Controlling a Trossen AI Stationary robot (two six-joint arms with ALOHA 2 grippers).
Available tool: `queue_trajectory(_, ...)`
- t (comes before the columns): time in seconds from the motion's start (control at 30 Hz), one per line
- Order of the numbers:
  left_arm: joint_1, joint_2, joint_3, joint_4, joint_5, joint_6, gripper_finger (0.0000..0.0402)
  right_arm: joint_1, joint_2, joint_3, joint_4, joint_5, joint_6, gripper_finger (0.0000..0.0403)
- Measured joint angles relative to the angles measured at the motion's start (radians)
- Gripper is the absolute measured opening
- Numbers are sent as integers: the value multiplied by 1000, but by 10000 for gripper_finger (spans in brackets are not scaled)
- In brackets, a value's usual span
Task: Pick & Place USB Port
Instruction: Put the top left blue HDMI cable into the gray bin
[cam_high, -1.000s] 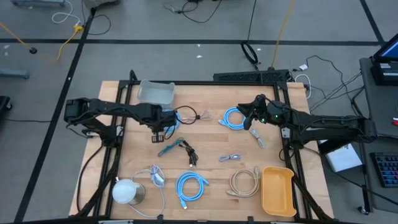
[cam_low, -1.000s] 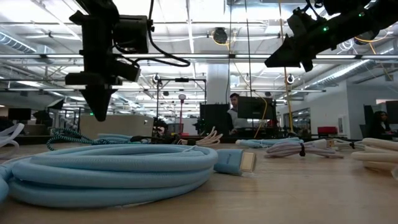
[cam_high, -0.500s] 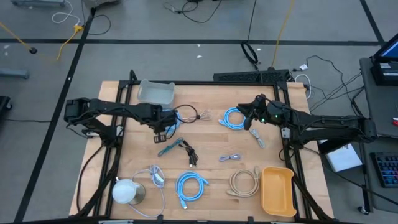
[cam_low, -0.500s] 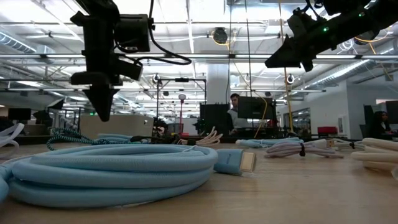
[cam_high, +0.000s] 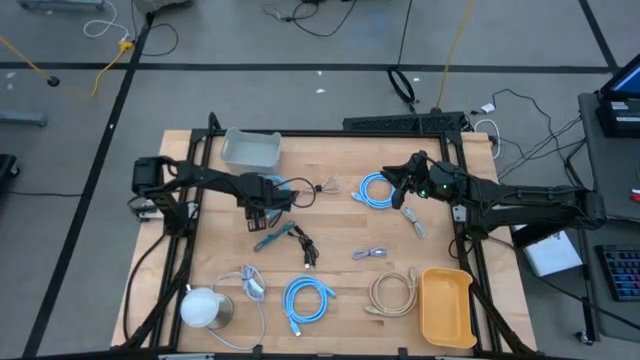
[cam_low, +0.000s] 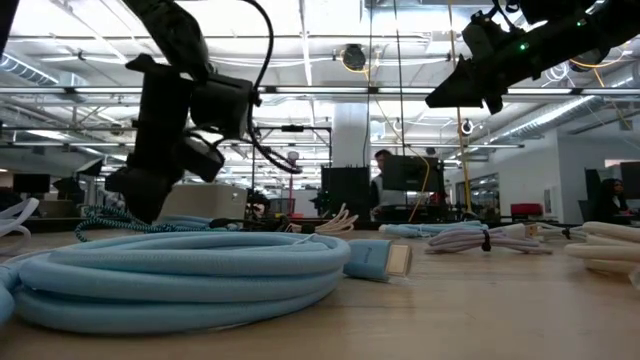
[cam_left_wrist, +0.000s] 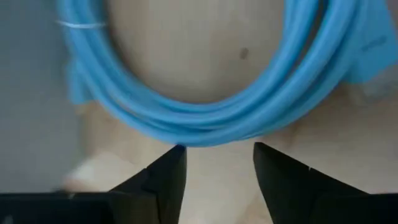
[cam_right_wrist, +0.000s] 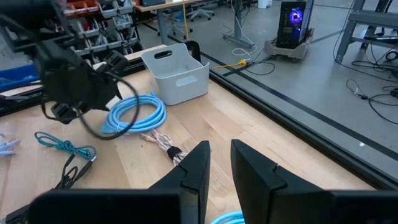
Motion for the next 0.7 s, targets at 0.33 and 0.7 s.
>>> queue_trajectory(0.33, -57, -164, 69, 80, -97, 88, 156, 0, 0, 0, 7, 0, 2, 61)
queue_trajectory(0.7, -48, -269, 73, 239, -121, 203, 199, 0, 0, 0, 8, 0, 0, 61)
